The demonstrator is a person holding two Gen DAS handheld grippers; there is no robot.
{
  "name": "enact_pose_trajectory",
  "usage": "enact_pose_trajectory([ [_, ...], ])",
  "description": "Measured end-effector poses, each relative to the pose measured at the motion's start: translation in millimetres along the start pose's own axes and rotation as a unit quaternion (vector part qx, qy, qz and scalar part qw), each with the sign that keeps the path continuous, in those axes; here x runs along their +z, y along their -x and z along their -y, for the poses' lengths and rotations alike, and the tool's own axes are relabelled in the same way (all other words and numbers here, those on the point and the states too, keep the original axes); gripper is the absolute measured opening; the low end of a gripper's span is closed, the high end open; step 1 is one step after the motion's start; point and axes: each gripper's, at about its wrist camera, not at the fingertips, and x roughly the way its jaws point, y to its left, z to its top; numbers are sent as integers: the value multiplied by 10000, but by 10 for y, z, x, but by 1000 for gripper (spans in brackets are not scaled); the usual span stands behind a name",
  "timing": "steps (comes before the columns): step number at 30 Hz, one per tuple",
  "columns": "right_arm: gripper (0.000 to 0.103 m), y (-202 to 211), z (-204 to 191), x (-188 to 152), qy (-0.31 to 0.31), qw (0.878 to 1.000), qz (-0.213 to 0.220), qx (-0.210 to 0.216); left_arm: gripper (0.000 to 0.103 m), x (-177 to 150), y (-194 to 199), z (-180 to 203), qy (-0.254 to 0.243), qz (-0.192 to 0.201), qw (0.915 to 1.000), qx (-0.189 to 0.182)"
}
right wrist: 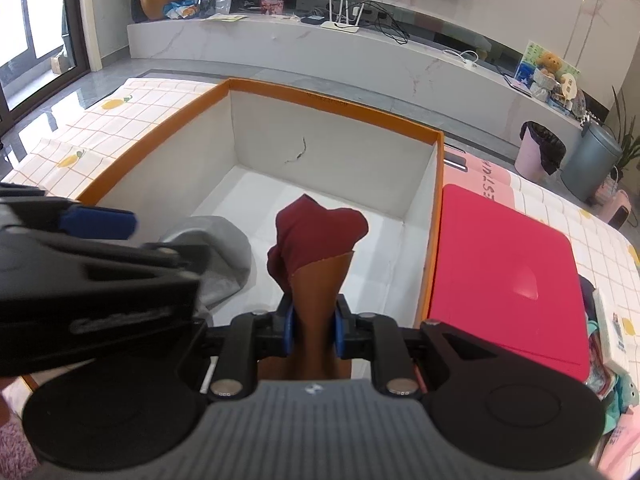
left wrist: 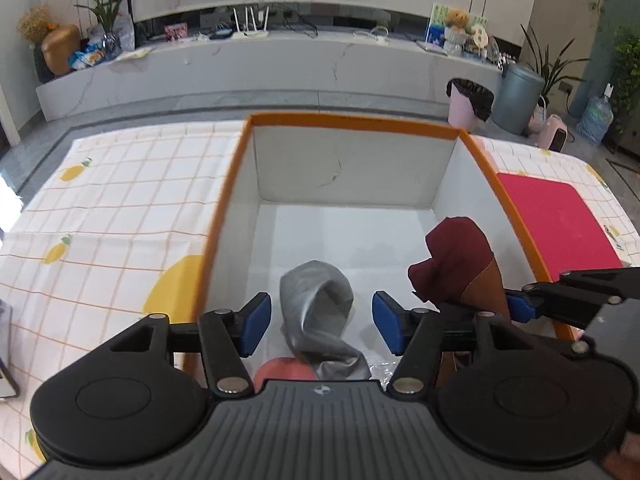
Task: Organize soft objects
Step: 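Open both tools to drop the grey pouch and brown cloth into the box, then move both tools back toward the pile of soft items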
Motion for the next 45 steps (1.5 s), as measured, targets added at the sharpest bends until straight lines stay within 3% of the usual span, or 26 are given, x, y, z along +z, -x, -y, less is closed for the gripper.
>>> enact_pose_trajectory([
  [8,18,18,-43,8,-46,9999,23,-122,69,49,105,-141,327,199,9992,-90],
  [9,23,17,-52,6,-37,9999,19,-129,70,57,86,-153,312,175,9993,-71],
  [11,42,7,-73,14,5,9999,-1,-166,70,54,54,-178,331,125,9994,14],
  [12,47,8,-83,19,41,9998,16,-180,70,59,40,-196,370,103,9993,48],
  [15,54,32,-116,26,124,9995,121,-269,70,42,50,-271,484,119,9988,19],
  [17,70,45,-137,26,193,9993,151,-279,70,41,55,-283,515,119,9986,-17],
  [19,74,72,-150,26,221,9992,196,-258,70,31,62,-281,492,123,9987,-13],
  [23,93,177,-179,27,296,9984,427,-228,70,25,62,-269,461,123,9989,11],
  [36,98,301,-276,18,413,9962,631,-437,69,13,60,-284,504,151,9986,-12],
  [45,98,392,-119,56,-37,9970,681,-375,69,49,131,-295,665,271,9974,-100],
])
